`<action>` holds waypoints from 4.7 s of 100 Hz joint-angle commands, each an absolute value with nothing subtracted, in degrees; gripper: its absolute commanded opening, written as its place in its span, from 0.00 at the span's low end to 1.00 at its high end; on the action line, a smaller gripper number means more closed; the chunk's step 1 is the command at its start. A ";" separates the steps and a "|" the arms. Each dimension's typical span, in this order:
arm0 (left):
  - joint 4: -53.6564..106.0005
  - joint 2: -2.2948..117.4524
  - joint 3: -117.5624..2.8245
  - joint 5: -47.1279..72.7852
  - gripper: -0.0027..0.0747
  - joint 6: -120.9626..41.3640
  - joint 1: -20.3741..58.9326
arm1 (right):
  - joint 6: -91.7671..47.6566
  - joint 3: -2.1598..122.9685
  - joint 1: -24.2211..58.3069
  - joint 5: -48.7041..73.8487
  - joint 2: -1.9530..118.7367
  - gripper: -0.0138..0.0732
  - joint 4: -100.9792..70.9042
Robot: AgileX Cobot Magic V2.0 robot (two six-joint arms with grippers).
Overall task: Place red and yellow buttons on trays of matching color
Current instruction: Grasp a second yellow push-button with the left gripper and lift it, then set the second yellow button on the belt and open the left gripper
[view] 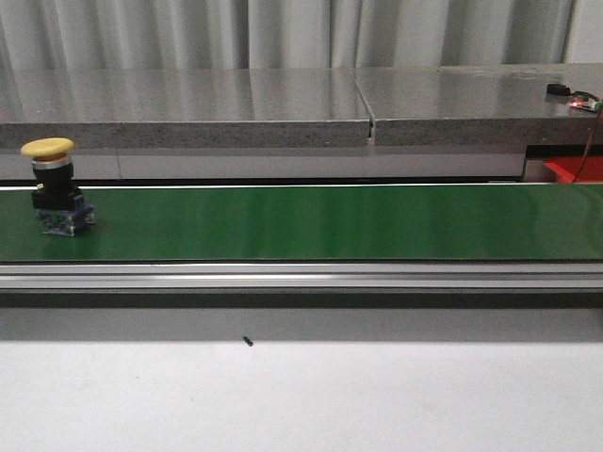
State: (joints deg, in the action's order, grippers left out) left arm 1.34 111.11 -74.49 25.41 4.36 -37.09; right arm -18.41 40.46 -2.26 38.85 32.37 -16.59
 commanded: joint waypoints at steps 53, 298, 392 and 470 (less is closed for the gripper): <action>0.95 108.47 -76.33 25.04 0.57 5.00 -37.45 | -19.02 41.99 -2.23 35.35 32.36 0.08 -17.04; 8.09 89.17 -69.16 36.22 0.12 0.00 -12.61 | -19.02 41.99 -2.23 35.35 32.36 0.08 -17.04; 8.09 89.17 -69.03 37.18 0.65 0.00 -12.61 | -19.02 41.99 -2.23 35.35 32.36 0.08 -17.04; 13.52 79.53 -72.52 35.11 0.82 -9.61 -6.15 | -19.02 41.99 -2.23 35.35 32.36 0.08 -17.04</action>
